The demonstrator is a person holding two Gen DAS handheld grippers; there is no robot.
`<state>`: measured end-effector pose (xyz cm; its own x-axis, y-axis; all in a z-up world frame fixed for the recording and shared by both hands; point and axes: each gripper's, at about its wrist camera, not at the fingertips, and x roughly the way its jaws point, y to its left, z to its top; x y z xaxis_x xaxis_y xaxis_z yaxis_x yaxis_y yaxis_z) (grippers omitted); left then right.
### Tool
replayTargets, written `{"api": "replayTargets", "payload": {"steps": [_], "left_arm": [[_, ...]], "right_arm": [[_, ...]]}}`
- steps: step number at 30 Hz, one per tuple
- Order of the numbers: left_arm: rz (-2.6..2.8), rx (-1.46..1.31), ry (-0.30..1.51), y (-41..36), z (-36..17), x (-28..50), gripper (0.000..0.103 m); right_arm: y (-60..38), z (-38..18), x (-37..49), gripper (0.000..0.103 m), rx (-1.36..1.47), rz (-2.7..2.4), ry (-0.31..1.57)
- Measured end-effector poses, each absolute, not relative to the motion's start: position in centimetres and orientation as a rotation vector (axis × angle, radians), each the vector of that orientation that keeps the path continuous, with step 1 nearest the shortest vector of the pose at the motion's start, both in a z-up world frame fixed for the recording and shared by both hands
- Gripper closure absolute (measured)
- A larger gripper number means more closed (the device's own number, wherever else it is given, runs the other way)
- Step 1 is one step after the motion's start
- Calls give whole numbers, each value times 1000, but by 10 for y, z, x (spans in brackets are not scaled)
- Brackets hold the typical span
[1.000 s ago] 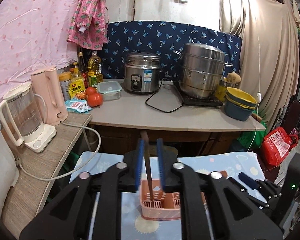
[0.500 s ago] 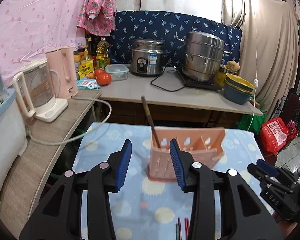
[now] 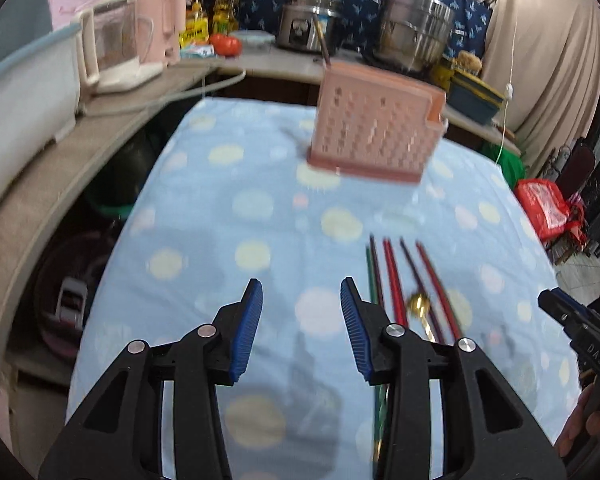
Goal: Organize utensils
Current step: 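Withdraw both open tools from the basket back over the utensils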
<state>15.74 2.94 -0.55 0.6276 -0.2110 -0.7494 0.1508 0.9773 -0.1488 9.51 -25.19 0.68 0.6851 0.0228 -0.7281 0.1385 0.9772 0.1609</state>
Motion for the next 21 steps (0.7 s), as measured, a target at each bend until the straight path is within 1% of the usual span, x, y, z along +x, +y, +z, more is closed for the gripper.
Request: {"api": "replayTargets", "payload": {"steps": [4, 6, 8, 10, 15, 21], "left_arm": [[-251, -77, 930, 26, -30, 125, 63], [-281, -66, 950, 23, -38, 108, 60], [-309, -55, 959, 17, -44, 92, 49], [-336, -39, 960, 9, -47, 77, 47], [-374, 8, 984, -10, -62, 61, 47], [-363, 50, 988, -14, -71, 57, 47]], "right_arm": [[-252, -13, 61, 66, 227, -81, 853], [-250, -21, 45, 66, 222, -94, 858], [-249, -27, 35, 66, 239, -88, 874], [-247, -31, 28, 66, 246, -84, 887], [-240, -37, 17, 66, 261, -73, 900], [-233, -40, 13, 66, 260, -55, 909]]}}
